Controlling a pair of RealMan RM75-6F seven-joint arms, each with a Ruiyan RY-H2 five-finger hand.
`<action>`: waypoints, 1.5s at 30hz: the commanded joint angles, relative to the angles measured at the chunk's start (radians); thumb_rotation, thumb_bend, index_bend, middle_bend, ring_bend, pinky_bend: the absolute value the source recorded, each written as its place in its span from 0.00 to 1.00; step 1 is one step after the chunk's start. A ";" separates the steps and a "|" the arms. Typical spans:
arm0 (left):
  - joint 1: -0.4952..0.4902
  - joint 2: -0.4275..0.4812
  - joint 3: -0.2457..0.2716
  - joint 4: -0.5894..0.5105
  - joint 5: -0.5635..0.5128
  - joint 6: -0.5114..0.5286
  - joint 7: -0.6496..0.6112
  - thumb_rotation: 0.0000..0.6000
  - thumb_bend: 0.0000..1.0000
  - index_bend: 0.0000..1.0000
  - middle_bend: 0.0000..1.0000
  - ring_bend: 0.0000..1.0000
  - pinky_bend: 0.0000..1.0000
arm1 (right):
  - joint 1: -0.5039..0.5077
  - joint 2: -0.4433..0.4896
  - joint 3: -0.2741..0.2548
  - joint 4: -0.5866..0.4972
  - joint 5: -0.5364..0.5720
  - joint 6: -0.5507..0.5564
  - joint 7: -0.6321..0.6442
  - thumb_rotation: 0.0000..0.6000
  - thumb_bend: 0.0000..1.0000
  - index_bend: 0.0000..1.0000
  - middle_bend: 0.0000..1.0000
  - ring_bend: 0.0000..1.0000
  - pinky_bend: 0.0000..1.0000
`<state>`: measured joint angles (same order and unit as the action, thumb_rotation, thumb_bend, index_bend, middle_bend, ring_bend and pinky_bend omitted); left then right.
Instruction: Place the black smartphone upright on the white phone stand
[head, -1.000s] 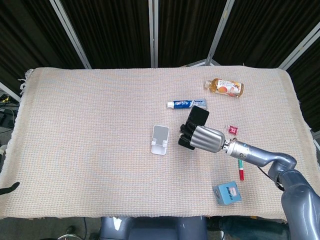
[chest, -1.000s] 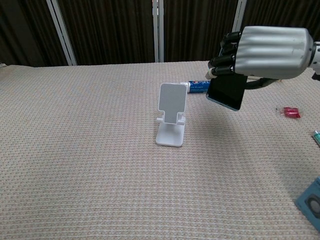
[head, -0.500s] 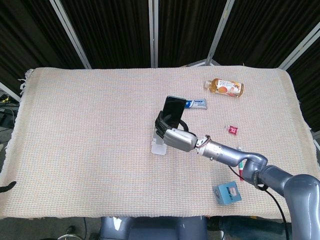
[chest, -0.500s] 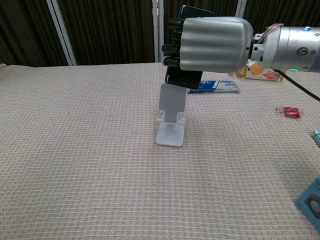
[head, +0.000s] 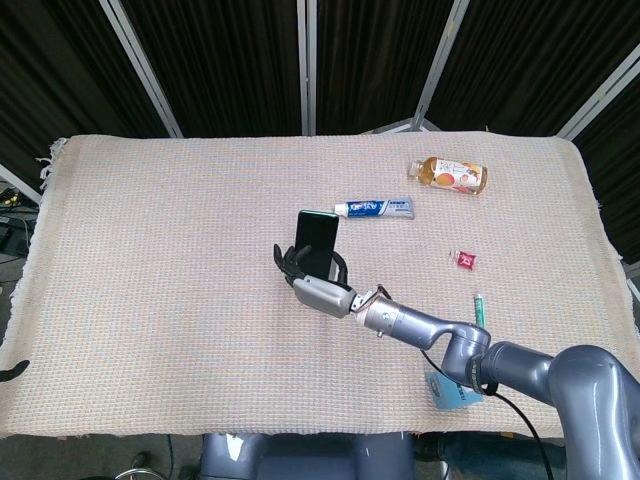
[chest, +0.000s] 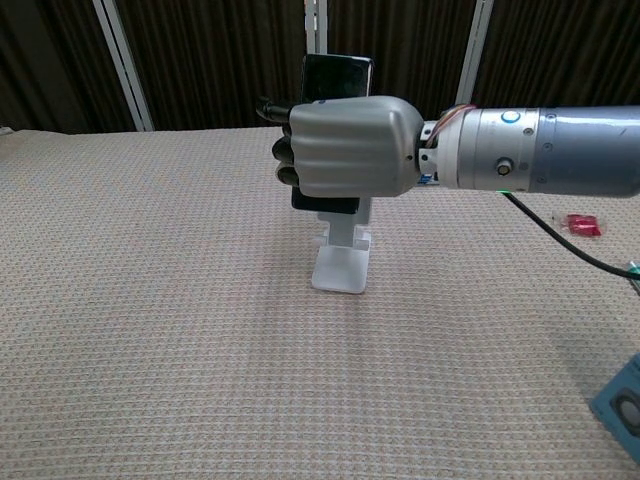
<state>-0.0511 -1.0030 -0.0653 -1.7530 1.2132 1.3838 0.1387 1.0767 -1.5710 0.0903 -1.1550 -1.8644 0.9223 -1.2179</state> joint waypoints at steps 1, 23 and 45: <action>-0.001 0.000 0.000 -0.001 -0.001 0.000 0.002 1.00 0.00 0.00 0.00 0.00 0.00 | -0.007 -0.006 0.004 -0.007 0.009 -0.008 -0.025 1.00 0.23 0.53 0.54 0.47 0.17; -0.004 -0.004 0.000 0.001 -0.006 -0.003 0.007 1.00 0.00 0.00 0.00 0.00 0.00 | -0.037 -0.063 -0.009 0.038 0.049 -0.045 -0.071 1.00 0.23 0.52 0.53 0.47 0.16; -0.007 -0.008 0.001 0.002 -0.010 -0.006 0.013 1.00 0.00 0.00 0.00 0.00 0.00 | -0.062 -0.091 -0.030 0.082 0.043 -0.007 -0.029 1.00 0.20 0.28 0.20 0.37 0.14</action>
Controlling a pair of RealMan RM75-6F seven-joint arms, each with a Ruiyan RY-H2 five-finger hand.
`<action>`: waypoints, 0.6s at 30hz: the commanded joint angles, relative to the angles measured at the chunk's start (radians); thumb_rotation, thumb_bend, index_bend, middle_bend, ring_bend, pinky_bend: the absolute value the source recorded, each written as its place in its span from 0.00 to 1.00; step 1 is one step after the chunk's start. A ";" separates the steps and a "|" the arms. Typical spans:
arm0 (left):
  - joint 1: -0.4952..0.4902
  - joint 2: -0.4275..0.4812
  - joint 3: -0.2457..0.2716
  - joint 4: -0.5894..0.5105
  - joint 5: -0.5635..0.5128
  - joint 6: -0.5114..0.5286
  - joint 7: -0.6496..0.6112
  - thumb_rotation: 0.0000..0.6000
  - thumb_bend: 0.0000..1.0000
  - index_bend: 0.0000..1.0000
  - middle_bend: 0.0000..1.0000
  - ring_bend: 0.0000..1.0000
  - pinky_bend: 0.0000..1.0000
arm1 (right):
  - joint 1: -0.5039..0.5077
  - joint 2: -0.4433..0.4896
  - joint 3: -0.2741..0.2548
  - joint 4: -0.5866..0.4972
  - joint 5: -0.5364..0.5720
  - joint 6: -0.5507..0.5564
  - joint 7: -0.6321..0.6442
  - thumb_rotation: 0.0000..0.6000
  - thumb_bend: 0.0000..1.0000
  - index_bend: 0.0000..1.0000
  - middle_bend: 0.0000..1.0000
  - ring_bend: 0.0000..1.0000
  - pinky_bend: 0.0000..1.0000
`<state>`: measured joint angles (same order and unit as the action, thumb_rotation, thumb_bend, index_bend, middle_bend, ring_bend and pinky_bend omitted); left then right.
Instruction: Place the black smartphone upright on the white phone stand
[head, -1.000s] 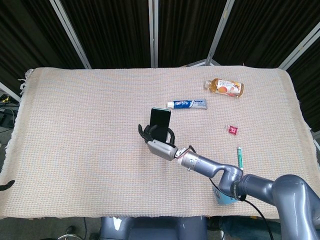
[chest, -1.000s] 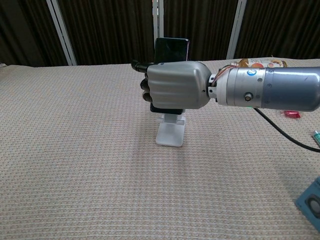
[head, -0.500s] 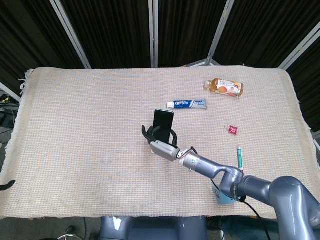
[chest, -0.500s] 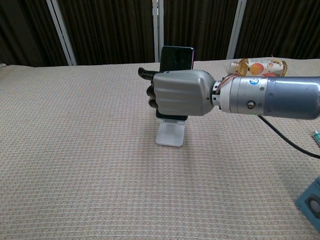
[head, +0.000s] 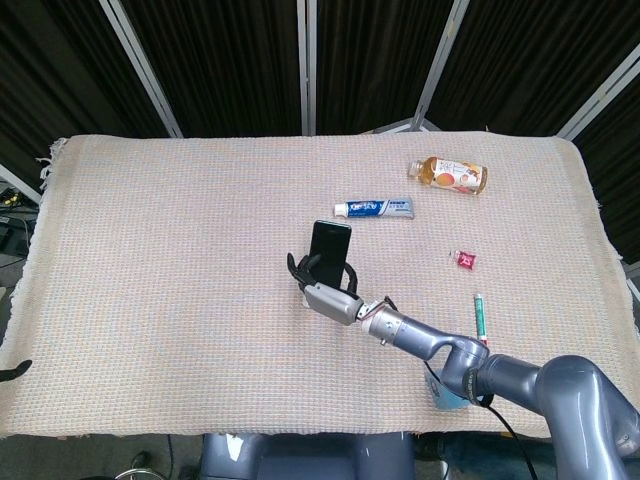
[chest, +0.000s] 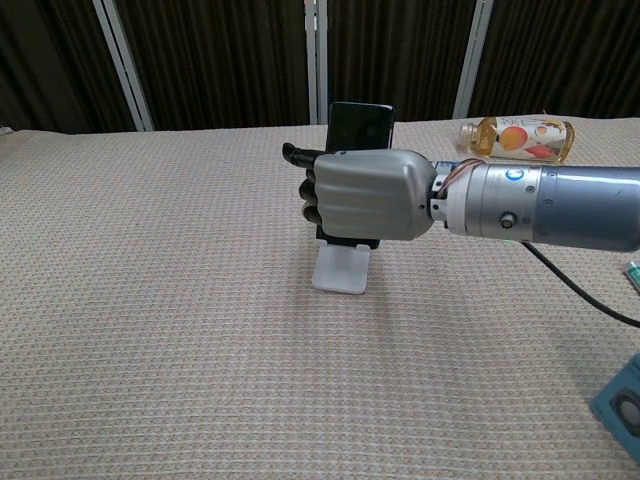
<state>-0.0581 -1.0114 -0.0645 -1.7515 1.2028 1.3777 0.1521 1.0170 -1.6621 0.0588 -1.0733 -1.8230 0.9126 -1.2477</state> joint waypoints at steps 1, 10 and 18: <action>0.000 0.001 0.000 0.000 0.000 -0.001 -0.001 1.00 0.00 0.00 0.00 0.00 0.00 | -0.003 0.000 0.003 0.000 0.003 0.004 -0.001 1.00 0.20 0.26 0.18 0.37 0.14; 0.001 0.003 0.002 -0.004 0.007 0.003 -0.005 1.00 0.00 0.00 0.00 0.00 0.00 | -0.015 0.015 0.009 -0.011 0.008 0.024 -0.004 1.00 0.20 0.18 0.16 0.37 0.13; 0.006 0.009 0.007 -0.014 0.025 0.013 -0.014 1.00 0.00 0.00 0.00 0.00 0.00 | -0.052 0.087 0.014 -0.078 0.014 0.073 -0.012 1.00 0.20 0.12 0.16 0.36 0.13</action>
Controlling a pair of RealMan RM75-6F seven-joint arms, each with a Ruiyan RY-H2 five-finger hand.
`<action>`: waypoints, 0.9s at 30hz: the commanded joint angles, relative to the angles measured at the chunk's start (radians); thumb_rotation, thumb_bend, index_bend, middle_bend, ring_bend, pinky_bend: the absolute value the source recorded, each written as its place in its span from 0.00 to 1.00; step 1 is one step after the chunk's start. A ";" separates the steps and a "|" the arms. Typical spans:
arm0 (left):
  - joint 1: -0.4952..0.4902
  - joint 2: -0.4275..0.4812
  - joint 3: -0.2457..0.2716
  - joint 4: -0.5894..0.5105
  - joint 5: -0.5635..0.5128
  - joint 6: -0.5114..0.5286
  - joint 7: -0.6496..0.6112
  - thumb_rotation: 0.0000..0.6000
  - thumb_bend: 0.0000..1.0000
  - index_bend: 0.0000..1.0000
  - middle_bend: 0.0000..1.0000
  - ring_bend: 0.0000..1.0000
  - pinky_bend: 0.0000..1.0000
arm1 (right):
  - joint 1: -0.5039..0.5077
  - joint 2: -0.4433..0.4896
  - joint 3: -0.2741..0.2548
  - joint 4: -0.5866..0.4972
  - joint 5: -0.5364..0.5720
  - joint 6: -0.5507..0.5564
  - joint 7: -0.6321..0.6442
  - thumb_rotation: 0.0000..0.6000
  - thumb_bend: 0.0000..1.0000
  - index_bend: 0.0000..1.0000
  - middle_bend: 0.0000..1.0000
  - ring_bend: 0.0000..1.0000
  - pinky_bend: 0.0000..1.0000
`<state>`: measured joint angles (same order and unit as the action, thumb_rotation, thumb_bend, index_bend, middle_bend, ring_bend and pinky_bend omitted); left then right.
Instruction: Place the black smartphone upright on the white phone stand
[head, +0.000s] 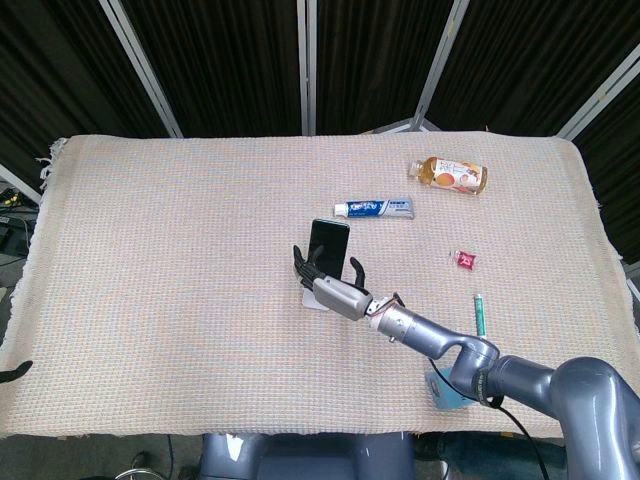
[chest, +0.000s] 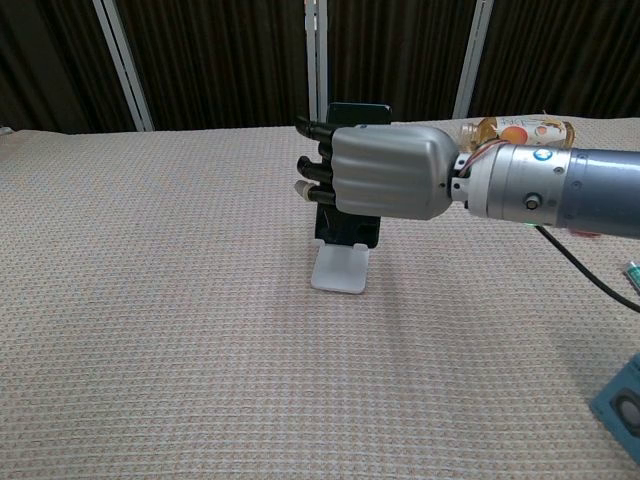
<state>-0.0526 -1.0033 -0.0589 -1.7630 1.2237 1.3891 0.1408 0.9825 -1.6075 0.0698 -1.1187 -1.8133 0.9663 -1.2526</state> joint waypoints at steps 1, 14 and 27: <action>0.002 0.003 0.003 -0.004 0.010 0.004 -0.004 1.00 0.00 0.00 0.00 0.00 0.00 | -0.026 0.051 0.003 -0.050 0.005 0.029 -0.012 1.00 0.20 0.12 0.16 0.36 0.13; 0.033 0.020 0.025 -0.028 0.120 0.079 -0.049 1.00 0.00 0.00 0.00 0.00 0.00 | -0.284 0.324 0.035 -0.373 0.134 0.340 0.209 1.00 0.17 0.12 0.15 0.33 0.06; 0.067 -0.021 0.037 0.029 0.277 0.202 -0.126 1.00 0.00 0.00 0.00 0.00 0.00 | -0.635 0.392 -0.039 -0.626 0.352 0.586 0.720 1.00 0.00 0.00 0.00 0.00 0.00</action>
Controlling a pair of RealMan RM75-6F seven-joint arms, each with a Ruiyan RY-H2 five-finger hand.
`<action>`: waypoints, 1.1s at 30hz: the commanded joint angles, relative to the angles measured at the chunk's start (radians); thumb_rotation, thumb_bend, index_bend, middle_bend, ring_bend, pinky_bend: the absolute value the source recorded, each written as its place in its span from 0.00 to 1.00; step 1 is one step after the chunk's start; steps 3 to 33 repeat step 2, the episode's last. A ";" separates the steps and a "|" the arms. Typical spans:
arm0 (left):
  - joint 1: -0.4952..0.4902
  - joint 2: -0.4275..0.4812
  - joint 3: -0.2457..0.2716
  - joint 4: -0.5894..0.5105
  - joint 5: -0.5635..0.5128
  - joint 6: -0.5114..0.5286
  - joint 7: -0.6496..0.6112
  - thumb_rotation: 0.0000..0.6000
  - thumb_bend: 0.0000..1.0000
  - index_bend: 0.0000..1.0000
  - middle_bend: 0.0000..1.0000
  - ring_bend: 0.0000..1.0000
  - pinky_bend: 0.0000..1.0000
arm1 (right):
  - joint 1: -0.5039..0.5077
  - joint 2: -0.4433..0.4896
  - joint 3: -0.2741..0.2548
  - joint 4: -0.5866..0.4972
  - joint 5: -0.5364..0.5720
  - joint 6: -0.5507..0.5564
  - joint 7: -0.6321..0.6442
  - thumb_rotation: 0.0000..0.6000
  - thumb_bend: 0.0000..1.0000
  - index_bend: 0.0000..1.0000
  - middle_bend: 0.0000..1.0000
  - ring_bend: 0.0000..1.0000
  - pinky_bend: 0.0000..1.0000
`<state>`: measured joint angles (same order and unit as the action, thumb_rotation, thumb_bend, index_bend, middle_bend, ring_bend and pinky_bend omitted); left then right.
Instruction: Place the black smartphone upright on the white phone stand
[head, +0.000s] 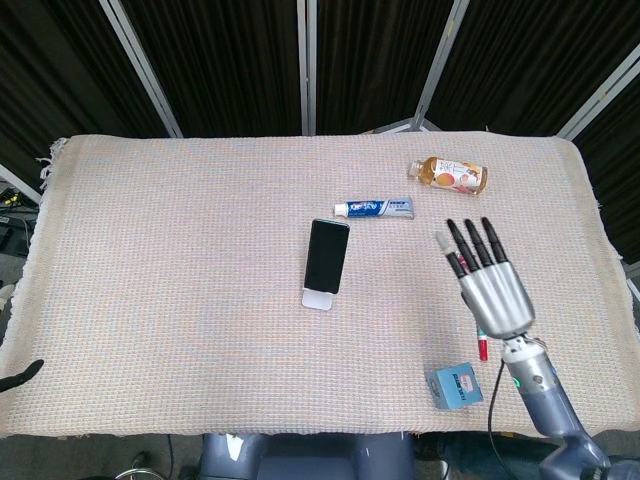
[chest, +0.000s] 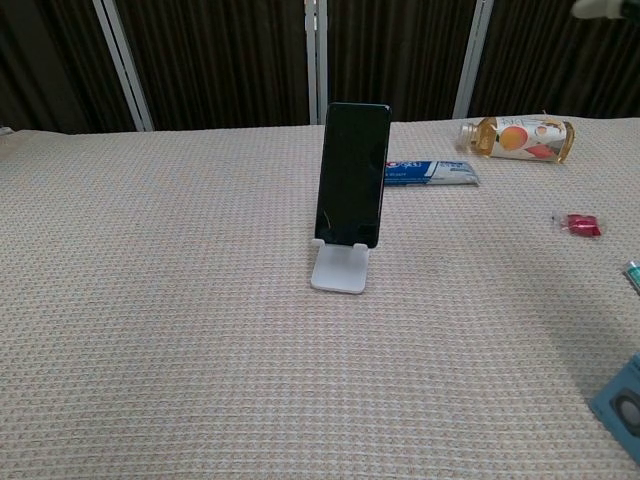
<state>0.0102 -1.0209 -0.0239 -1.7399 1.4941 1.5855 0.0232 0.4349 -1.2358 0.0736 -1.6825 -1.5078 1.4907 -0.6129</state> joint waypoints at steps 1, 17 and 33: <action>0.005 -0.003 0.003 0.007 0.009 0.007 -0.012 1.00 0.00 0.00 0.00 0.00 0.00 | -0.098 0.018 -0.050 -0.063 0.044 0.067 0.094 1.00 0.00 0.00 0.00 0.00 0.00; 0.007 -0.002 0.004 0.009 0.011 0.009 -0.017 1.00 0.00 0.00 0.00 0.00 0.00 | -0.118 0.013 -0.064 -0.062 0.044 0.075 0.116 1.00 0.00 0.00 0.00 0.00 0.00; 0.007 -0.002 0.004 0.009 0.011 0.009 -0.017 1.00 0.00 0.00 0.00 0.00 0.00 | -0.118 0.013 -0.064 -0.062 0.044 0.075 0.116 1.00 0.00 0.00 0.00 0.00 0.00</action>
